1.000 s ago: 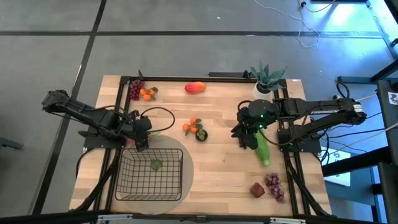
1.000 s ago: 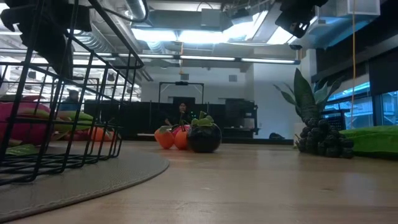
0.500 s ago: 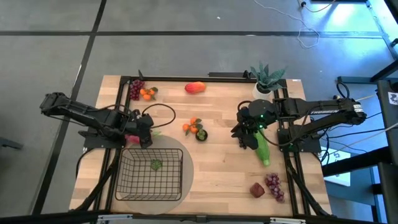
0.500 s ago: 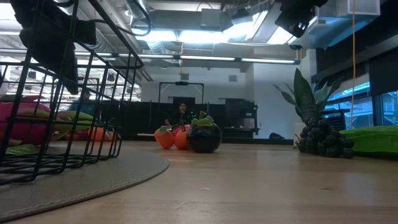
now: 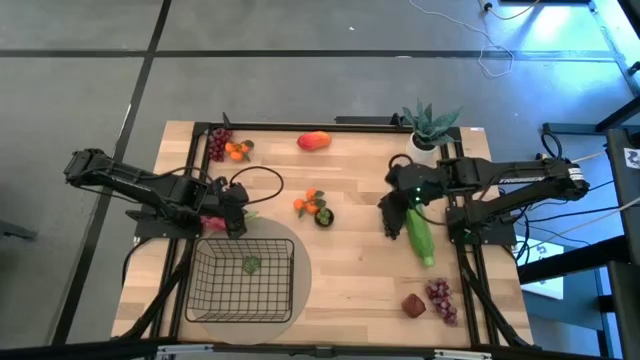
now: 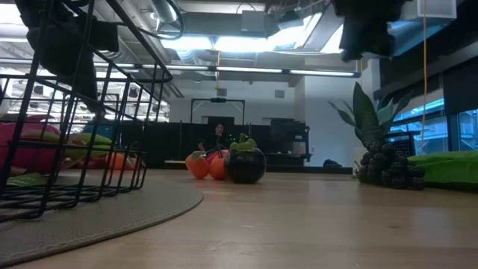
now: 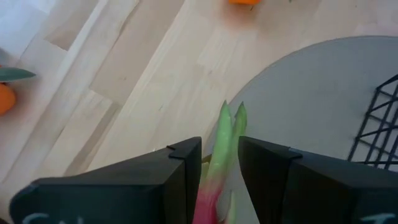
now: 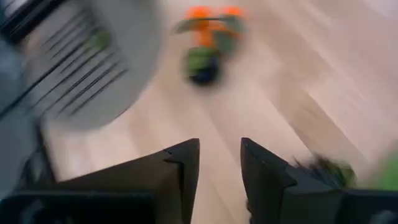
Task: Build produce basket
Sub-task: Put the green lettuce into the black wire basket
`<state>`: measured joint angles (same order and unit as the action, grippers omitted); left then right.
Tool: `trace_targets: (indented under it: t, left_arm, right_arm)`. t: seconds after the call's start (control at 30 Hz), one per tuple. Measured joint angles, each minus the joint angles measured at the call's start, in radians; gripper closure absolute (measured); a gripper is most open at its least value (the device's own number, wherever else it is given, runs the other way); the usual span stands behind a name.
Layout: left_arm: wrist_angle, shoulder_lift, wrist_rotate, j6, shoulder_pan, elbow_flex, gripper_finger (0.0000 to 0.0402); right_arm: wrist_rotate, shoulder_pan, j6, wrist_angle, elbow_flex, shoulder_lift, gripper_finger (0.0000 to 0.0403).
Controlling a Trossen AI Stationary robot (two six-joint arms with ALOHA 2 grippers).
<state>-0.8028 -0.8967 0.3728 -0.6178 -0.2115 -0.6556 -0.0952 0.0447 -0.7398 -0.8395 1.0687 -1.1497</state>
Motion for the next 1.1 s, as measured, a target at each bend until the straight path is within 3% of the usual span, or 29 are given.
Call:
trace_targets:
  t: [0.13,0.27,0.47,0.77,1.1]
  left_arm:
    - [0.033,0.0,0.002,0.001,0.0,0.0,0.0307]
    - [0.066,0.0,0.002,0.003,0.0,0.0,0.0307]
    - [0.135,0.0,0.002,0.077,0.0,0.0,0.0307]
    - [0.243,0.0,-0.01,0.135,0.0,0.0,0.0307]
    - [0.245,0.0,-0.037,0.134,-0.001,0.0,0.0307]
  right_arm:
    - [-0.092,-0.018,-0.291,-0.139,0.0,-0.034,0.0298]
    - [-0.113,-0.059,-0.437,-0.28,0.0,-0.104,0.0298]
    - [-0.114,-0.168,-0.431,-0.403,0.0,-0.23,0.0298]
    - [-0.125,-0.354,-0.294,-0.405,0.0,-0.344,0.0298]
    - [-0.061,-0.511,-0.12,-0.208,-0.098,-0.396,0.0298]
